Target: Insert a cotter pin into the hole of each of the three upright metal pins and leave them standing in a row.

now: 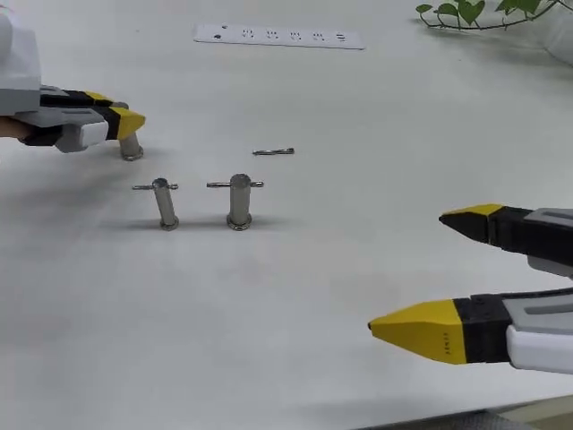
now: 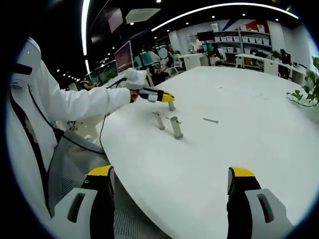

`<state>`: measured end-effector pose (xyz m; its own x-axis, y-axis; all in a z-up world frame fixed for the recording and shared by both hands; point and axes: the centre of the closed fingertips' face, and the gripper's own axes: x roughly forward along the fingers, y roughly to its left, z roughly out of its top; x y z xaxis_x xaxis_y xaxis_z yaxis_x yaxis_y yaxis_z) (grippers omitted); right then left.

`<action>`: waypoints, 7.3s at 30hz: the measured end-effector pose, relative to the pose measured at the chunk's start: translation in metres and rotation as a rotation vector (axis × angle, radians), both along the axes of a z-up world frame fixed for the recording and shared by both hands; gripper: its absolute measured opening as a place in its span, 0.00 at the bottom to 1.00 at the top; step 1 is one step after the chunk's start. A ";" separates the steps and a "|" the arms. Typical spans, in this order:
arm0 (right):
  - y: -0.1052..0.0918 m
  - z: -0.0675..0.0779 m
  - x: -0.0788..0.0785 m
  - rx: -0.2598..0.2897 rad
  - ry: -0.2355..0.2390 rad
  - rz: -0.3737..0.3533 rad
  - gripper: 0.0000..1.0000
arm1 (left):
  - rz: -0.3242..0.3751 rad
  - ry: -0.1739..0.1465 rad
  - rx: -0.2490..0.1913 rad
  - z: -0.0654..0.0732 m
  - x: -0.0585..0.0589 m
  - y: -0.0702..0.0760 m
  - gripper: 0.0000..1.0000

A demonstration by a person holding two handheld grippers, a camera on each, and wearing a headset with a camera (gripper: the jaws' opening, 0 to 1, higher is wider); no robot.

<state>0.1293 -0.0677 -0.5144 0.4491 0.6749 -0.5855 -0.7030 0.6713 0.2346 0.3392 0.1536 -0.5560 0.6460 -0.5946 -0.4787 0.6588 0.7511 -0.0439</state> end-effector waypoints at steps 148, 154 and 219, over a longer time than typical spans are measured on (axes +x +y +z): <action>0.012 0.005 0.057 -0.186 -0.131 0.266 0.83 | -0.376 0.140 0.116 0.015 -0.225 -0.071 0.99; 0.017 0.006 0.090 -0.252 -0.154 0.324 0.78 | -0.366 0.137 0.119 0.019 -0.229 -0.068 0.99; 0.063 -0.098 0.206 -0.776 0.002 0.844 0.00 | -0.201 0.188 -0.021 0.022 -0.223 -0.050 0.87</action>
